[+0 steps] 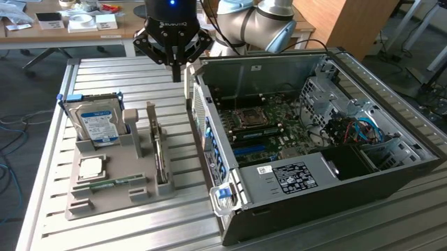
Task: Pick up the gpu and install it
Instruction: 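Reach for the gpu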
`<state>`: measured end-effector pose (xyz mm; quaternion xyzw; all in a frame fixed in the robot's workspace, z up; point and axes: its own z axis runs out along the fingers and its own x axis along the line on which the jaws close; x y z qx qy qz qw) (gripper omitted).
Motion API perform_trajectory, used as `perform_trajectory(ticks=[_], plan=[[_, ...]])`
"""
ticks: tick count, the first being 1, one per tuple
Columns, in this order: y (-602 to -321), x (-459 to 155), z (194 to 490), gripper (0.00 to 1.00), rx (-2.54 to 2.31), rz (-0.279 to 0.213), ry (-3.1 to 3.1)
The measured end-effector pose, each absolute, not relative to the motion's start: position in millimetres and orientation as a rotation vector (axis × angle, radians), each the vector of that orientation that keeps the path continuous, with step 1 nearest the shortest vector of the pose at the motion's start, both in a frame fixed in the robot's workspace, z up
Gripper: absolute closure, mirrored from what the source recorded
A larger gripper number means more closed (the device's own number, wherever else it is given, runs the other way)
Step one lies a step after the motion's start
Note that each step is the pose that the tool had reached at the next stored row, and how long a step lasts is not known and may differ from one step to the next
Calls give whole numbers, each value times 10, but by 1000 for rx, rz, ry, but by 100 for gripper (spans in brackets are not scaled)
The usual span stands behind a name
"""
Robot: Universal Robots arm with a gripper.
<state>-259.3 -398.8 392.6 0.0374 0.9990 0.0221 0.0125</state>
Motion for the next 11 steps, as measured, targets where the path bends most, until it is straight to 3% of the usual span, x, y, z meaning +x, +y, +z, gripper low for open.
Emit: perform_trajectory(ticks=[11], plan=[[-3989,-2702,3925,89,117,69,3114]])
